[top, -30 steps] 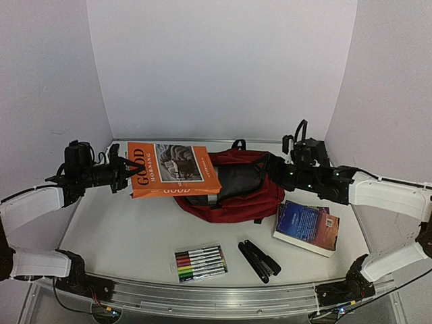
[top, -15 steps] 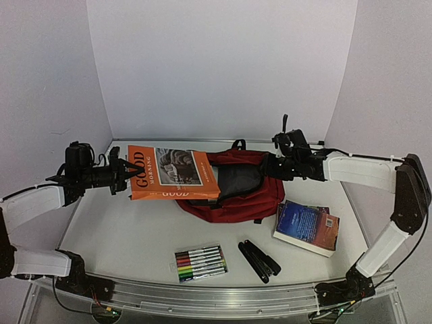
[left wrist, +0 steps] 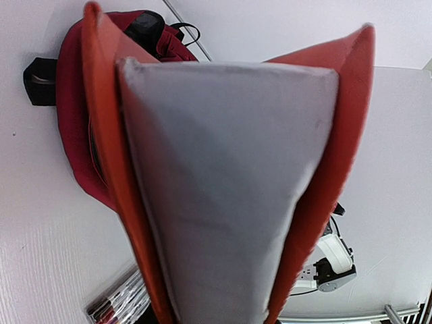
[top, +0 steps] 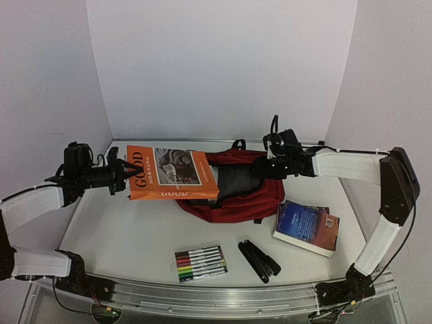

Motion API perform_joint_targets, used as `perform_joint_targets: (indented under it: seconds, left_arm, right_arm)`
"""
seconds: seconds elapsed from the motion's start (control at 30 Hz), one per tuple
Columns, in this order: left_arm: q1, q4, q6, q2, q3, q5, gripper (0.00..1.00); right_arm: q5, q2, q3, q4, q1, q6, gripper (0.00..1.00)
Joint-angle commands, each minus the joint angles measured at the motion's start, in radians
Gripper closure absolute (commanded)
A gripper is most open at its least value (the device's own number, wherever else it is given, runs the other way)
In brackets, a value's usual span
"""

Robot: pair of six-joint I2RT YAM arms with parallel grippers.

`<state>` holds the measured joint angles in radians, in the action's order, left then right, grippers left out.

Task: Pack the student bag
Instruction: Place the book in the student bag.

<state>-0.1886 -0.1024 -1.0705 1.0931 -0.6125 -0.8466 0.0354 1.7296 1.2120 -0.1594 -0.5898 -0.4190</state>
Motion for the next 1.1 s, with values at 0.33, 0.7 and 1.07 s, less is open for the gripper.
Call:
perform_joint_targets:
  seconds: [0.33,0.7,1.07]
  left_arm:
    - [0.005,0.079,0.072,0.051,-0.080,0.008,0.79]
    - [0.002,0.069,0.100,0.186,-0.214,-0.025,0.79]
    - [-0.046,0.006,0.106,0.304,-0.284,-0.009,0.81]
  right_arm:
    - [0.026,-0.043,0.124,-0.010,0.003,0.099,1.00]
    - [0.119,-0.157,0.243,-0.070,0.003,0.185,1.00]
    - [0.198,-0.163,0.346,-0.091,0.002,0.189,1.00]
